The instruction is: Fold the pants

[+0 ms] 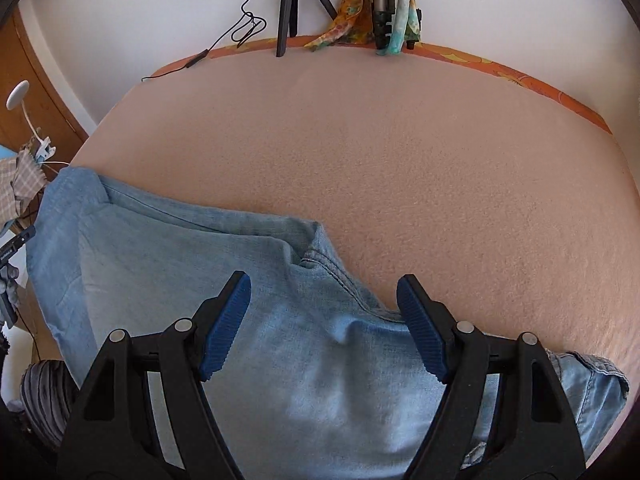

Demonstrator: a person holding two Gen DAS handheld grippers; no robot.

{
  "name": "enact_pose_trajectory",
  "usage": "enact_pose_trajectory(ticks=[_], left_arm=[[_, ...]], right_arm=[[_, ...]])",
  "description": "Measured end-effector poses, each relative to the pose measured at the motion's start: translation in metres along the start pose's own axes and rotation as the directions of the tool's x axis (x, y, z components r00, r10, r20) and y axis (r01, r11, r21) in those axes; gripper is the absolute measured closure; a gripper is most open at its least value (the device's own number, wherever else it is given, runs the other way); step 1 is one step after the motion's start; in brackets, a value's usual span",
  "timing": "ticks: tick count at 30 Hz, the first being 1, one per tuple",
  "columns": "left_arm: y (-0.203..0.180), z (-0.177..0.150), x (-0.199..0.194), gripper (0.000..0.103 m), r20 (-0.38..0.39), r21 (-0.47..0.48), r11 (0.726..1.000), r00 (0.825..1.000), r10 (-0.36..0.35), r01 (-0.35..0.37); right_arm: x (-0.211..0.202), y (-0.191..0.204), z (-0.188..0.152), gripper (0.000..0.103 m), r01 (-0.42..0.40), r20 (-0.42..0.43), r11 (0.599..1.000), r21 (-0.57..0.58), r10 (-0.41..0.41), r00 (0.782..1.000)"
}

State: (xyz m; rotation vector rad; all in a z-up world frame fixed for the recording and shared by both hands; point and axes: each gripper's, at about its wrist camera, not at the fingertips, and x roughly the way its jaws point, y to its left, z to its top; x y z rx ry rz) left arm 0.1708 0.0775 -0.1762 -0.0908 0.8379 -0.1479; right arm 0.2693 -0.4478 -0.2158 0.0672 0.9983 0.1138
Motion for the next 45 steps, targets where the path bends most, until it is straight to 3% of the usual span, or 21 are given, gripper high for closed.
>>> enact_pose_trajectory(ticks=[2, 3, 4, 5, 7, 12, 18, 20, 24, 25, 29, 32, 37, 41, 45], left_arm=[[0.008, -0.003, 0.007, 0.068, -0.018, -0.011, 1.0, 1.0, 0.003, -0.003], [0.012, -0.005, 0.011, 0.068, -0.027, -0.023, 1.0, 1.0, 0.0, -0.001], [0.018, -0.008, 0.013, 0.068, -0.036, -0.037, 0.999, 0.999, -0.005, 0.004], [0.021, -0.01, 0.014, 0.068, -0.033, -0.049, 0.999, 0.999, -0.015, 0.013], [0.022, -0.011, 0.012, 0.068, -0.018, -0.05, 0.999, 1.0, -0.023, 0.022], [0.021, -0.011, 0.014, 0.068, -0.01, -0.029, 0.999, 1.0, -0.027, 0.026], [0.029, -0.01, 0.012, 0.068, -0.012, -0.062, 0.997, 0.999, -0.05, 0.049], [0.035, -0.009, 0.007, 0.068, -0.02, -0.093, 0.995, 0.999, -0.046, 0.044], [0.047, -0.01, -0.01, 0.068, 0.016, -0.134, 0.99, 0.999, -0.047, 0.049], [0.05, -0.01, -0.014, 0.068, 0.024, -0.146, 0.988, 0.998, -0.05, 0.053], [0.057, -0.013, -0.029, 0.068, 0.05, -0.169, 0.983, 0.997, -0.066, 0.074], [0.056, -0.017, -0.036, 0.068, 0.058, -0.164, 0.983, 0.996, -0.068, 0.077], [0.057, -0.025, -0.039, 0.068, 0.059, -0.182, 0.979, 0.995, -0.081, 0.091], [0.061, -0.035, -0.041, 0.068, 0.056, -0.213, 0.973, 0.996, -0.076, 0.086], [0.08, -0.047, -0.049, 0.055, 0.065, -0.31, 0.945, 0.994, -0.084, 0.1]], right_arm=[[0.005, 0.001, 0.002, 0.043, 0.0, -0.011, 1.0, 0.006, 0.0, 1.0], [0.006, 0.001, 0.003, 0.063, 0.0, -0.018, 1.0, 0.011, 0.0, 1.0], [0.006, 0.002, 0.003, 0.073, 0.018, -0.017, 1.0, 0.014, -0.018, 1.0], [0.005, 0.005, 0.003, 0.076, 0.03, -0.012, 0.999, 0.012, -0.03, 0.999], [-0.001, 0.014, 0.003, 0.09, 0.057, -0.001, 0.998, -0.025, -0.057, 0.998], [-0.024, 0.016, 0.022, 0.096, 0.148, 0.076, 0.986, -0.075, -0.142, 0.987], [0.019, 0.011, 0.03, 0.096, 0.189, -0.025, 0.979, -0.075, -0.191, 0.981], [0.008, 0.008, 0.028, 0.09, 0.19, -0.002, 0.981, -0.03, -0.19, 0.982], [-0.045, 0.011, 0.014, 0.052, 0.178, 0.103, 0.983, 0.044, -0.182, 0.978], [-0.061, 0.011, 0.006, 0.047, 0.175, 0.127, 0.982, 0.069, -0.183, 0.975], [-0.114, -0.004, -0.042, 0.046, 0.171, 0.181, 0.957, 0.235, -0.216, 0.96], [-0.148, -0.022, -0.094, 0.038, 0.142, 0.213, 0.907, 0.397, -0.241, 0.947], [-0.17, -0.024, -0.167, 0.038, 0.106, 0.236, 0.851, 0.514, -0.259, 0.937], [-0.168, 0.008, -0.183, 0.039, 0.066, 0.257, 0.883, 0.464, -0.205, 0.944], [-0.157, 0.057, -0.158, 0.043, 0.013, 0.272, 0.947, 0.322, -0.106, 0.956]])
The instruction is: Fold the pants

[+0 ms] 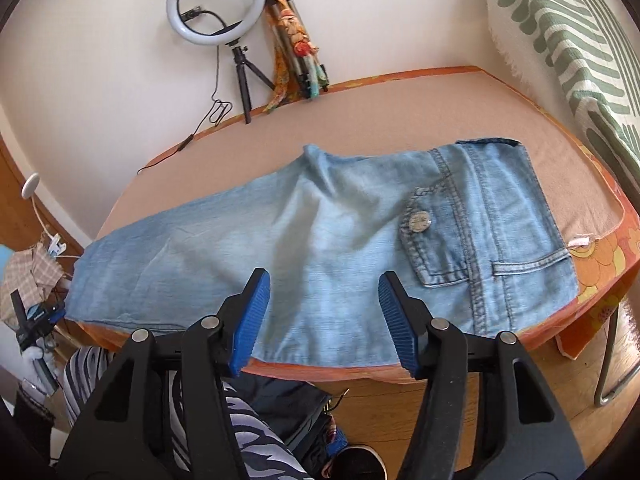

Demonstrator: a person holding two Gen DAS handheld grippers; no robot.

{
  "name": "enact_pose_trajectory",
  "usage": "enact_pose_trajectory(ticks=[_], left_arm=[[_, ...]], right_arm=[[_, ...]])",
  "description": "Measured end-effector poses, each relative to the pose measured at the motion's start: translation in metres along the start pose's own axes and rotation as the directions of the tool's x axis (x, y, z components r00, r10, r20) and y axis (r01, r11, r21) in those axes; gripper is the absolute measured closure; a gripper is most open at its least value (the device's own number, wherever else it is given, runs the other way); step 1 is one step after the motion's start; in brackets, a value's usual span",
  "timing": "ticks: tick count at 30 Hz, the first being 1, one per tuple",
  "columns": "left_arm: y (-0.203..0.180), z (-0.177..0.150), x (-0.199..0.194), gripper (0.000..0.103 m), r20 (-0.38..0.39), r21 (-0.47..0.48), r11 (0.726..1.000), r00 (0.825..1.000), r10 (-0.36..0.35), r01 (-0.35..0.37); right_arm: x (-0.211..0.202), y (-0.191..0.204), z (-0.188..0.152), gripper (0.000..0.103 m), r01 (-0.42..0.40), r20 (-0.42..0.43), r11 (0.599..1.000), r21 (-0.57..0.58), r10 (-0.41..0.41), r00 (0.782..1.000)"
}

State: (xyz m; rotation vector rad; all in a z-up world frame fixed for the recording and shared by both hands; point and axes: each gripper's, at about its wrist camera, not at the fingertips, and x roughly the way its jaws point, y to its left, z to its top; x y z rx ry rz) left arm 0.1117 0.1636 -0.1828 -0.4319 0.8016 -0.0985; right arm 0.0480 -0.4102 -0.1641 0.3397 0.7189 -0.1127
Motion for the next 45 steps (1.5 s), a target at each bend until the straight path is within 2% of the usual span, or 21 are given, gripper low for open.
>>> enact_pose_trajectory(ticks=[3, 4, 6, 8, 10, 14, 18, 23, 29, 30, 31, 33, 35, 36, 37, 39, 41, 45], left_arm=[[0.02, -0.002, -0.01, 0.053, 0.009, -0.081, 0.997, 1.0, 0.001, 0.0], [0.027, -0.002, -0.014, 0.049, 0.013, -0.105, 0.995, 1.0, 0.001, 0.001], [0.041, -0.004, -0.019, 0.045, 0.024, -0.153, 0.988, 1.0, -0.001, 0.004], [0.057, -0.005, -0.021, 0.045, 0.031, -0.212, 0.977, 1.0, -0.006, 0.012], [0.074, -0.005, -0.018, 0.045, 0.042, -0.279, 0.96, 0.999, -0.021, 0.032], [0.1, -0.003, -0.007, 0.045, 0.062, -0.412, 0.908, 0.996, -0.056, 0.077], [0.103, 0.003, 0.001, 0.045, 0.069, -0.433, 0.899, 0.997, -0.039, 0.065], [0.101, 0.005, -0.01, 0.046, 0.138, -0.413, 0.908, 0.99, -0.007, 0.064], [0.103, 0.015, -0.002, 0.047, 0.11, -0.422, 0.905, 0.994, -0.009, 0.055], [0.103, 0.017, -0.001, 0.048, 0.108, -0.42, 0.906, 0.994, -0.005, 0.051], [0.101, 0.018, 0.0, 0.055, 0.112, -0.413, 0.909, 0.994, -0.007, 0.053], [0.097, 0.022, 0.003, 0.061, 0.099, -0.389, 0.921, 0.995, 0.01, 0.029], [0.098, 0.023, 0.009, 0.061, 0.077, -0.396, 0.918, 0.997, 0.027, 0.005], [0.099, 0.023, 0.011, 0.066, 0.074, -0.407, 0.913, 0.997, 0.024, 0.008], [0.101, 0.023, 0.012, 0.078, 0.074, -0.41, 0.912, 0.997, 0.025, 0.007], [0.101, 0.022, 0.013, 0.094, 0.089, -0.398, 0.918, 0.995, 0.043, -0.004], [0.097, 0.021, 0.01, 0.097, 0.118, -0.382, 0.924, 0.992, 0.043, 0.006], [0.088, 0.017, -0.006, 0.098, 0.193, -0.361, 0.933, 0.978, 0.081, -0.006]], right_arm=[[0.02, 0.04, 0.002, 0.045, -0.05, -0.034, 0.994, -0.099, 0.047, 0.998], [0.028, 0.051, 0.002, 0.046, -0.065, -0.048, 0.99, -0.125, 0.06, 0.997], [0.045, 0.071, 0.001, 0.048, -0.089, -0.079, 0.981, -0.174, 0.076, 0.994], [0.063, 0.086, -0.001, 0.05, -0.1, -0.116, 0.973, -0.21, 0.076, 0.99], [0.079, 0.094, -0.004, 0.05, -0.116, -0.161, 0.966, -0.23, 0.08, 0.984], [0.096, 0.102, -0.015, 0.05, -0.114, -0.225, 0.958, -0.265, 0.053, 0.973], [0.097, 0.101, -0.021, 0.05, -0.102, -0.24, 0.955, -0.277, 0.034, 0.97], [0.095, 0.096, -0.018, 0.05, -0.089, -0.239, 0.962, -0.258, 0.026, 0.971], [0.096, 0.103, -0.017, 0.05, -0.087, -0.24, 0.955, -0.285, 0.017, 0.971], [0.096, 0.104, -0.016, 0.05, -0.086, -0.236, 0.954, -0.288, 0.016, 0.972], [0.096, 0.105, -0.017, 0.05, -0.086, -0.235, 0.953, -0.289, 0.017, 0.972], [0.097, 0.106, -0.016, 0.05, -0.091, -0.237, 0.954, -0.287, 0.021, 0.971], [0.098, 0.107, -0.016, 0.05, -0.089, -0.237, 0.952, -0.291, 0.018, 0.971], [0.097, 0.107, -0.016, 0.05, -0.088, -0.236, 0.952, -0.294, 0.017, 0.972], [0.097, 0.107, -0.017, 0.05, -0.087, -0.235, 0.951, -0.296, 0.016, 0.972], [0.096, 0.106, -0.016, 0.05, -0.086, -0.233, 0.952, -0.295, 0.015, 0.972], [0.096, 0.104, -0.016, 0.05, -0.083, -0.233, 0.953, -0.292, 0.014, 0.972], [0.099, 0.101, -0.016, 0.05, -0.081, -0.246, 0.957, -0.278, 0.01, 0.969]])
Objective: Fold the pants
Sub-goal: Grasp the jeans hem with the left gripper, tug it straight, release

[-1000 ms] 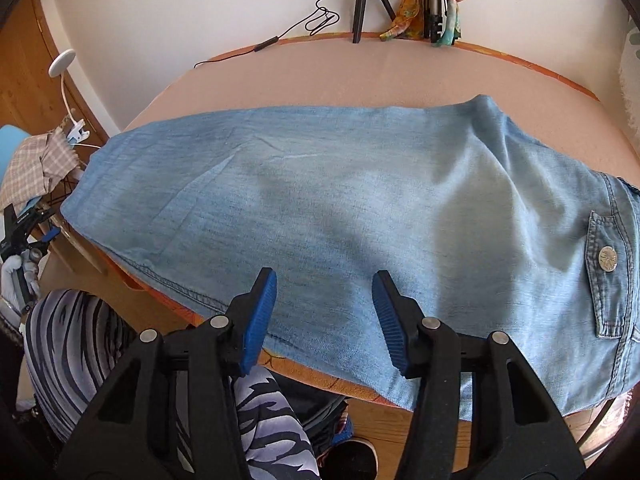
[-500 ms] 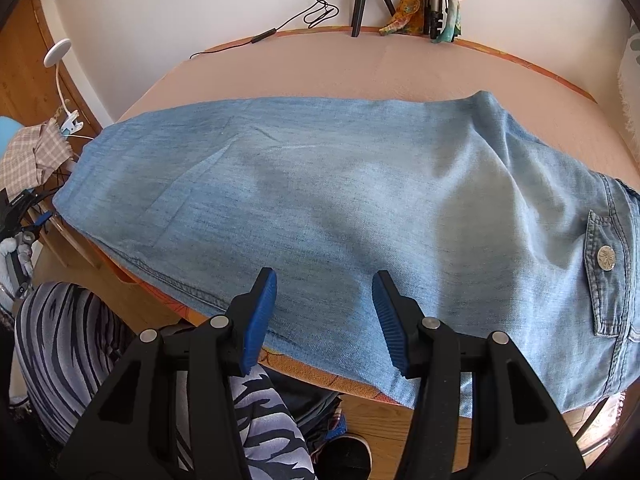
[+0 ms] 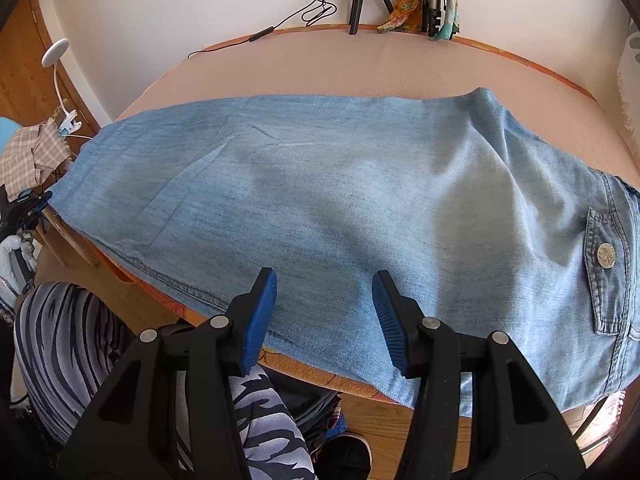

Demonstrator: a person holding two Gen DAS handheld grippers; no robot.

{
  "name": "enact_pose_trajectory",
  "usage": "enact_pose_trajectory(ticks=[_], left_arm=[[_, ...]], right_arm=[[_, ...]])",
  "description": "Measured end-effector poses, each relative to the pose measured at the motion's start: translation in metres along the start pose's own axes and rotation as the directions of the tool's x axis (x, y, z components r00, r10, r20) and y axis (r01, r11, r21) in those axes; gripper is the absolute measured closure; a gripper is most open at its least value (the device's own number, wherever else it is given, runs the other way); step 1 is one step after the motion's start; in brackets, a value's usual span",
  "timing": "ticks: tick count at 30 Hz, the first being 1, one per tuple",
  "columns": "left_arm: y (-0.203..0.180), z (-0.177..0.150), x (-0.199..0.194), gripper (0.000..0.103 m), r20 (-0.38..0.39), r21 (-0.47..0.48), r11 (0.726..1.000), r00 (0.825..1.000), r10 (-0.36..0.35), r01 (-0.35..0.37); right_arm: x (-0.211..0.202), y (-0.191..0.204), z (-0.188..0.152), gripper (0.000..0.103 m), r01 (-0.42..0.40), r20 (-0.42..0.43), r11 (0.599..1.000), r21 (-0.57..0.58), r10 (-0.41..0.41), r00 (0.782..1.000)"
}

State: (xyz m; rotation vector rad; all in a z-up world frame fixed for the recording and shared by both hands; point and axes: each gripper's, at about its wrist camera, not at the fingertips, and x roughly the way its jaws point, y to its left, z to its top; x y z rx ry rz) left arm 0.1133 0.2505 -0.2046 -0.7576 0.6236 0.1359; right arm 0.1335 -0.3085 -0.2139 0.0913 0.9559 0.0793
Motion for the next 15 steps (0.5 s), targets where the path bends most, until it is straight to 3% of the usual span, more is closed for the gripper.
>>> enact_pose_trajectory(ticks=[2, 4, 6, 9, 11, 13, 15], left_arm=[[0.003, -0.003, -0.001, 0.098, 0.017, -0.019, 1.0, 1.0, 0.004, -0.004], [0.009, -0.006, 0.01, 0.097, -0.02, -0.023, 0.999, 0.999, 0.034, -0.034], [0.017, -0.007, 0.014, 0.097, -0.019, -0.058, 0.998, 1.0, 0.02, -0.021], [0.016, -0.008, 0.009, 0.09, 0.011, -0.053, 0.998, 1.0, 0.024, -0.023], [0.021, -0.006, 0.004, 0.076, 0.015, -0.098, 0.995, 1.0, 0.026, -0.025], [0.032, -0.004, 0.003, 0.044, -0.006, -0.181, 0.984, 1.0, -0.008, 0.007], [0.042, -0.005, 0.003, 0.043, -0.016, -0.242, 0.97, 1.0, -0.018, 0.013]], right_arm=[[0.002, 0.0, -0.001, 0.05, 0.001, -0.004, 1.0, 0.0, -0.001, 1.0], [0.003, 0.0, -0.001, 0.05, -0.005, -0.009, 1.0, -0.002, 0.005, 1.0], [0.004, 0.003, -0.001, 0.05, 0.0, -0.011, 1.0, -0.012, 0.0, 1.0], [0.001, 0.005, 0.0, 0.05, -0.001, -0.01, 1.0, -0.025, 0.001, 1.0], [-0.001, 0.005, 0.001, 0.05, 0.004, -0.006, 1.0, -0.031, -0.004, 1.0], [-0.002, 0.004, 0.003, 0.05, 0.003, -0.002, 1.0, -0.027, -0.003, 1.0], [-0.003, 0.004, 0.004, 0.05, 0.002, 0.003, 1.0, -0.022, -0.002, 1.0]])
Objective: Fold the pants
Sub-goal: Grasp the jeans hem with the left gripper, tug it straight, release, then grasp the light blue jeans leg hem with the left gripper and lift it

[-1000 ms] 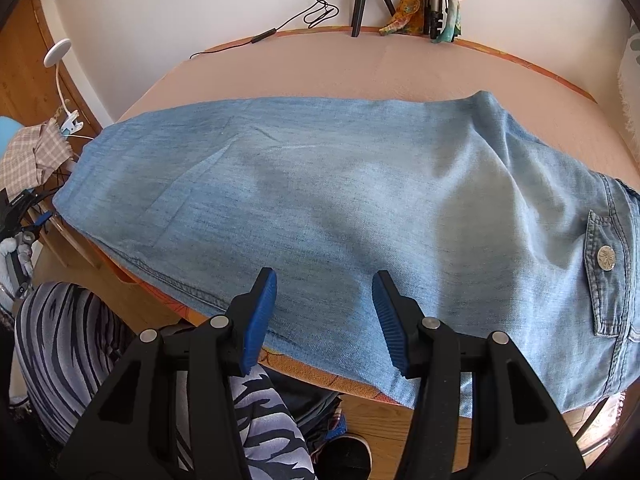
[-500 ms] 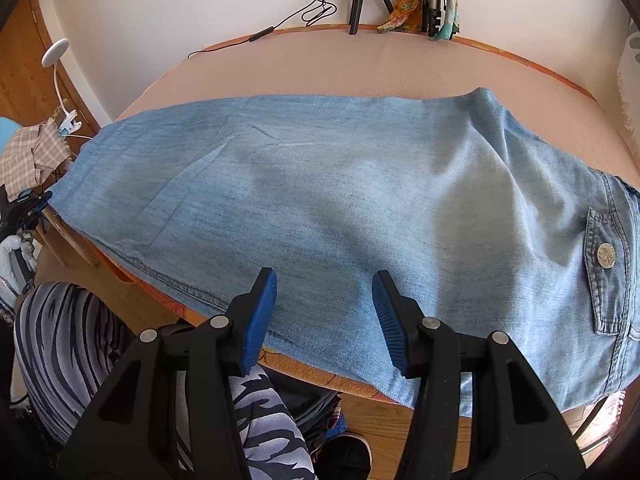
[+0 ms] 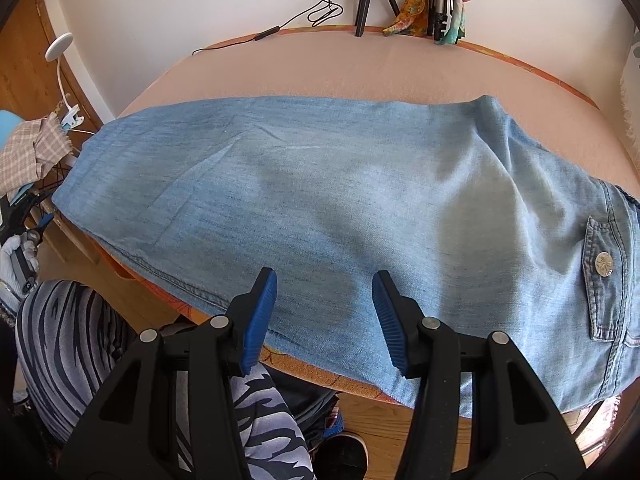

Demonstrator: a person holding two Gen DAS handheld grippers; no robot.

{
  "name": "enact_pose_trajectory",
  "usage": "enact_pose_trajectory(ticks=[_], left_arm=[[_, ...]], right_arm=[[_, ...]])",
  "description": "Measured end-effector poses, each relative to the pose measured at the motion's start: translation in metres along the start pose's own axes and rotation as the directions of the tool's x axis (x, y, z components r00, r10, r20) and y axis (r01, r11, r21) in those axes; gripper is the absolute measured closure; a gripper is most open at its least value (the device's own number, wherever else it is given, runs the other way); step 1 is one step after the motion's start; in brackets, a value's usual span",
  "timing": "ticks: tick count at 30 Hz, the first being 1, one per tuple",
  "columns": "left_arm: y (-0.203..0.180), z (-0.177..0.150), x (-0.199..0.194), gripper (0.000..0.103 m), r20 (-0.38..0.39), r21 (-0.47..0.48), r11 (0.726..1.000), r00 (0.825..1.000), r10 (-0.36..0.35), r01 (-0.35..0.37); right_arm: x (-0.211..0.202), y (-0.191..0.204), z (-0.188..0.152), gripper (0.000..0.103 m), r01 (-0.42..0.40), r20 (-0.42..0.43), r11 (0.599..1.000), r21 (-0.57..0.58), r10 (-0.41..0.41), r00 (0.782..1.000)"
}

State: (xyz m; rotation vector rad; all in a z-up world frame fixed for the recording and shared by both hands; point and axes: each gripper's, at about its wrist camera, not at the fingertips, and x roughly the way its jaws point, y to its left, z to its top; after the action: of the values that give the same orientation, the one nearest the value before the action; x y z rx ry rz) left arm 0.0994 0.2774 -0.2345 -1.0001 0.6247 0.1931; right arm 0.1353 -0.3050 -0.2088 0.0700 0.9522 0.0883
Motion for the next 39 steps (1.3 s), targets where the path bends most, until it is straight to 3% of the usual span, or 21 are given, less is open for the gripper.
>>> enact_pose_trajectory(ticks=[6, 12, 16, 19, 23, 25, 28, 31, 35, 39], left_arm=[[0.016, -0.003, 0.017, 0.043, -0.072, -0.094, 0.994, 0.996, -0.055, 0.048], [0.014, -0.007, 0.024, 0.046, -0.059, -0.142, 0.979, 0.986, -0.157, 0.148], [-0.01, -0.007, 0.012, 0.047, -0.016, -0.03, 0.987, 0.987, -0.161, 0.16], [-0.025, -0.006, 0.012, 0.048, -0.022, 0.072, 0.989, 0.991, -0.13, 0.131], [-0.033, -0.006, 0.021, 0.05, -0.032, 0.118, 0.991, 0.997, -0.065, 0.069], [-0.04, -0.007, 0.026, 0.072, -0.046, 0.157, 0.987, 0.999, -0.025, 0.032], [-0.051, -0.01, 0.027, 0.091, -0.02, 0.242, 0.97, 1.0, 0.001, 0.004], [-0.06, -0.011, 0.024, 0.091, -0.002, 0.311, 0.95, 1.0, 0.012, -0.01], [-0.069, -0.009, 0.019, 0.092, 0.006, 0.333, 0.943, 1.0, -0.026, 0.023], [-0.102, -0.023, 0.013, 0.092, -0.002, 0.429, 0.901, 0.997, -0.076, 0.069]], right_arm=[[0.0, 0.005, 0.004, 0.05, -0.002, 0.005, 1.0, -0.005, 0.002, 1.0], [-0.003, 0.011, 0.007, 0.05, 0.004, 0.011, 1.0, -0.021, -0.004, 1.0], [-0.005, 0.008, 0.007, 0.05, 0.01, 0.011, 1.0, -0.011, -0.01, 1.0], [-0.004, 0.006, 0.007, 0.05, 0.009, 0.01, 1.0, 0.0, -0.009, 1.0], [-0.005, 0.007, 0.01, 0.05, 0.001, 0.015, 1.0, -0.001, -0.001, 1.0], [-0.006, 0.009, 0.011, 0.05, -0.001, 0.018, 1.0, -0.009, 0.001, 1.0], [-0.007, 0.011, 0.014, 0.05, -0.006, 0.021, 1.0, -0.015, 0.007, 1.0], [-0.007, 0.012, 0.016, 0.05, -0.01, 0.023, 1.0, -0.014, 0.01, 1.0], [-0.008, 0.014, 0.021, 0.05, -0.014, 0.023, 1.0, -0.016, 0.015, 1.0], [-0.015, 0.023, 0.035, 0.05, -0.033, 0.037, 0.999, -0.018, 0.034, 0.999]])
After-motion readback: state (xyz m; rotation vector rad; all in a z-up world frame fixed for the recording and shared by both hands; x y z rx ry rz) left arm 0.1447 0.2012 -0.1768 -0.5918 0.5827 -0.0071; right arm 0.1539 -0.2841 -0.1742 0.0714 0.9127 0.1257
